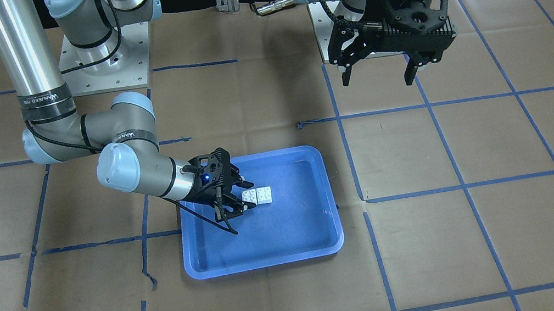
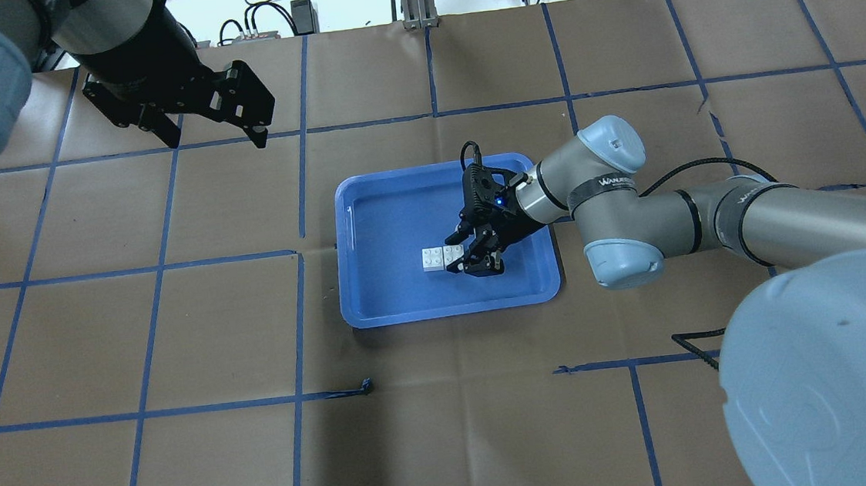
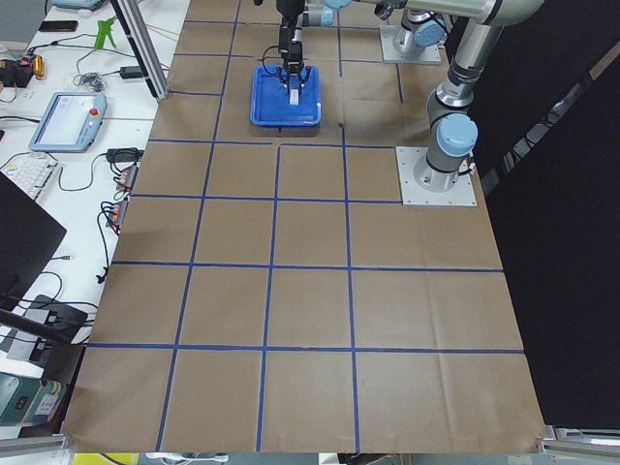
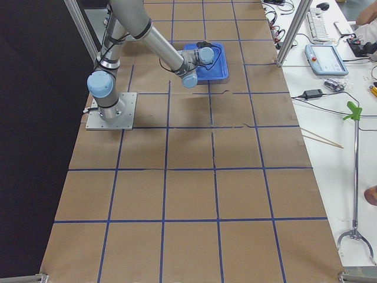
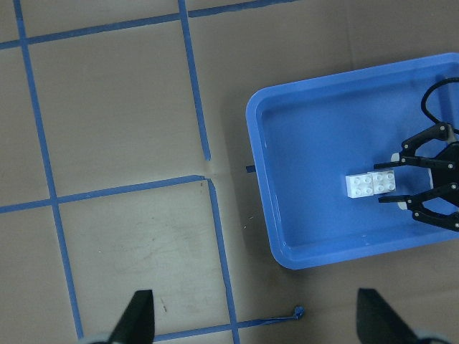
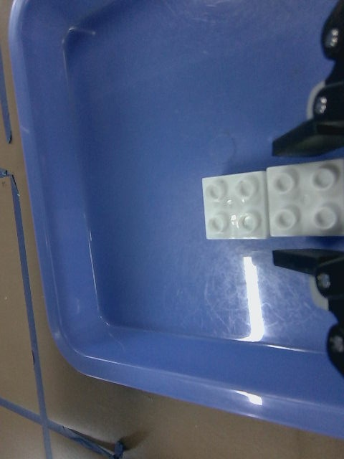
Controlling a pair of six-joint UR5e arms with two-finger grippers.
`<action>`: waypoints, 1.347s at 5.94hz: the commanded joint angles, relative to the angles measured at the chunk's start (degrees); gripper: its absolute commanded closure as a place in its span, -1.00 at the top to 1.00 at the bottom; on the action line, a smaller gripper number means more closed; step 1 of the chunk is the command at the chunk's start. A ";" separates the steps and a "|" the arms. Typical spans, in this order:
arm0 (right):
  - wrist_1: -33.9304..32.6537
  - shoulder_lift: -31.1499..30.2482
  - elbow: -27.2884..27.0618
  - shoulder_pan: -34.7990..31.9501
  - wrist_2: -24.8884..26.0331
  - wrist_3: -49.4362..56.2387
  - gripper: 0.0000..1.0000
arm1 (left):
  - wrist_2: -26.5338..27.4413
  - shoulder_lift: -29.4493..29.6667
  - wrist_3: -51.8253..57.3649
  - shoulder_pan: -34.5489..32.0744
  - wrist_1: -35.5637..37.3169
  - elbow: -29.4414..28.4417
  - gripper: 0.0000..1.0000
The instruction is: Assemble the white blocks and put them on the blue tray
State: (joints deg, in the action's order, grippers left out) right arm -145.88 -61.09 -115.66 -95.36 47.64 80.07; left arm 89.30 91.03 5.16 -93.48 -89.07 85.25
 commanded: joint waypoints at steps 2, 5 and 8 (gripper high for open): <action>0.24 -0.35 0.26 0.00 0.70 -3.31 1.00 | 0.17 -0.15 0.02 0.05 -0.05 0.00 0.98; 16.05 -6.73 9.18 0.88 8.47 -5.17 1.00 | 0.17 -0.15 0.02 0.05 -0.05 0.00 0.98; 30.39 -15.09 19.59 0.97 30.50 -35.75 1.00 | 0.17 -0.15 0.02 -0.03 -0.05 0.00 0.98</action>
State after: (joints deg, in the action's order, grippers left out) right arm -117.35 -73.90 -98.23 -94.45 70.42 54.66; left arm 89.47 90.89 5.18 -93.49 -89.12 85.26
